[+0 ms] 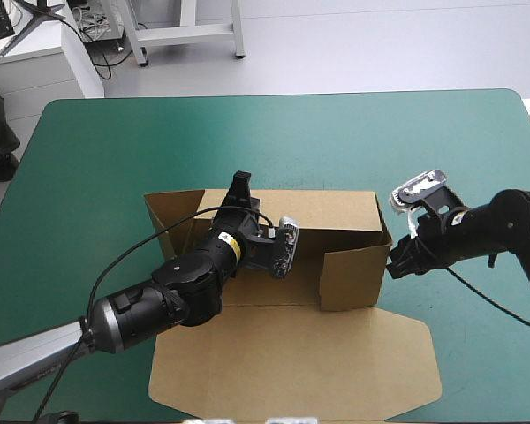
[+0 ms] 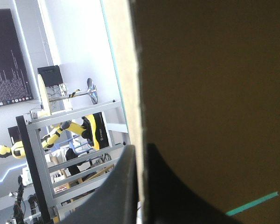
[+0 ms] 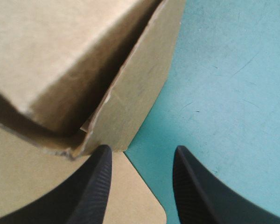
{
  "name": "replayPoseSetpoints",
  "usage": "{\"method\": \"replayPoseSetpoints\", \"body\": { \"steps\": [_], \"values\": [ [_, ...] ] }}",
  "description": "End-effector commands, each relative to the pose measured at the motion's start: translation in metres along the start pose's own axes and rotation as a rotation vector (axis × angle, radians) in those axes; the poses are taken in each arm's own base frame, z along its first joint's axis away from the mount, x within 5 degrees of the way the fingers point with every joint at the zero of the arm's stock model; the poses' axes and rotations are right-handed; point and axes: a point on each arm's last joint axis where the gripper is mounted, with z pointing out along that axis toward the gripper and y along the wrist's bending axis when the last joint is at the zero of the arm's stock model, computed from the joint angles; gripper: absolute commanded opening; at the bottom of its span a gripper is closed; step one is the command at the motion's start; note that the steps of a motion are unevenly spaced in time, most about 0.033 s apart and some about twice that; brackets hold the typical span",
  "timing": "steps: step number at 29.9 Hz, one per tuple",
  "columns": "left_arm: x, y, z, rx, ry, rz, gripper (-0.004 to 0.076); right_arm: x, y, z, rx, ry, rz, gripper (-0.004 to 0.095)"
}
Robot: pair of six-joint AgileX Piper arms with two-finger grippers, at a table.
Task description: Fold the box
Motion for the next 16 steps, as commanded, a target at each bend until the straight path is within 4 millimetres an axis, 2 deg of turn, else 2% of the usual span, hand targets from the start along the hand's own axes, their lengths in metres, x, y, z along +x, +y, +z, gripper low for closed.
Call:
{"method": "replayPoseSetpoints", "body": {
  "steps": [1,8,14,16],
  "values": [
    [-0.003,0.008,-0.009,-0.029,-0.05,-0.025,-0.001,0.002,0.011,-0.015,-0.014,-0.135,-0.003,0.0389],
    [-0.003,0.008,-0.009,-0.03,-0.055,-0.025,-0.001,0.017,0.022,-0.01,-0.045,-0.194,-0.005,0.0389],
    [-0.004,0.009,-0.009,-0.032,-0.066,-0.023,-0.001,0.015,0.019,-0.011,0.0,-0.267,0.04,0.0386],
    [-0.005,0.009,-0.009,-0.033,-0.068,-0.021,-0.001,0.014,0.021,-0.011,-0.002,-0.28,0.05,0.0355]
  ]
}}
